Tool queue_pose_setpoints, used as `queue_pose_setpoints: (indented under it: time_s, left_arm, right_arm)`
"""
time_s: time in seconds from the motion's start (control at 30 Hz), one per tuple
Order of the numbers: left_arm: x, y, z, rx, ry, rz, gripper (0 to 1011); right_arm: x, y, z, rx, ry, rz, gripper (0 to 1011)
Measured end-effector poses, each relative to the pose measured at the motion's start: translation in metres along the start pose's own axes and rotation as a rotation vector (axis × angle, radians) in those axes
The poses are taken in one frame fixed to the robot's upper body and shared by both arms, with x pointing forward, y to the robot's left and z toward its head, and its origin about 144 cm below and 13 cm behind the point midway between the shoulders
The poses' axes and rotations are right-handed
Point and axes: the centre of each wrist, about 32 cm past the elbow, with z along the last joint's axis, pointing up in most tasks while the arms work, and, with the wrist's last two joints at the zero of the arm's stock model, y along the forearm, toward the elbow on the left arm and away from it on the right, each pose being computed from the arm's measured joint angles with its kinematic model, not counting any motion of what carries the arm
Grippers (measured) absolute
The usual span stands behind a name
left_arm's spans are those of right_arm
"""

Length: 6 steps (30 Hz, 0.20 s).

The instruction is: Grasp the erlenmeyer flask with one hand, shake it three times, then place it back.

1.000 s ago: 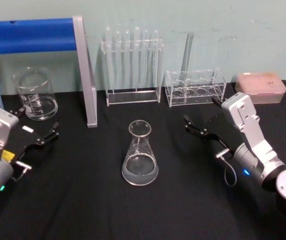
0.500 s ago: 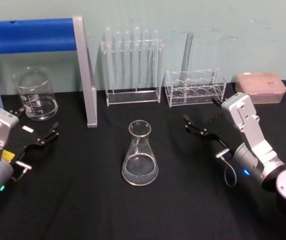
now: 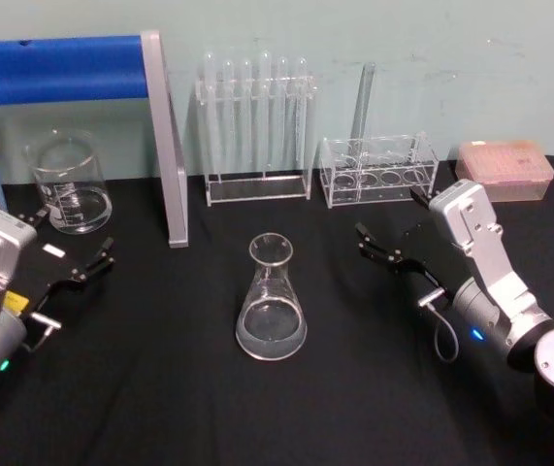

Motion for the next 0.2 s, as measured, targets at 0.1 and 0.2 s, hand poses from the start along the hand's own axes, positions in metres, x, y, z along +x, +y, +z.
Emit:
queue_pose_setpoints:
  time_s: [0.1,0.2]
  left_arm:
    - [0.0000,0.0000,0.0000,0.000,0.000,0.000,1001]
    - [0.0000,0.0000,0.0000,0.000,0.000,0.000,1001]
  right_arm:
    - [0.0000,0.0000,0.0000,0.000,0.000,0.000,1000]
    - [0.0000,0.0000,0.0000,0.000,0.000,0.000,1000]
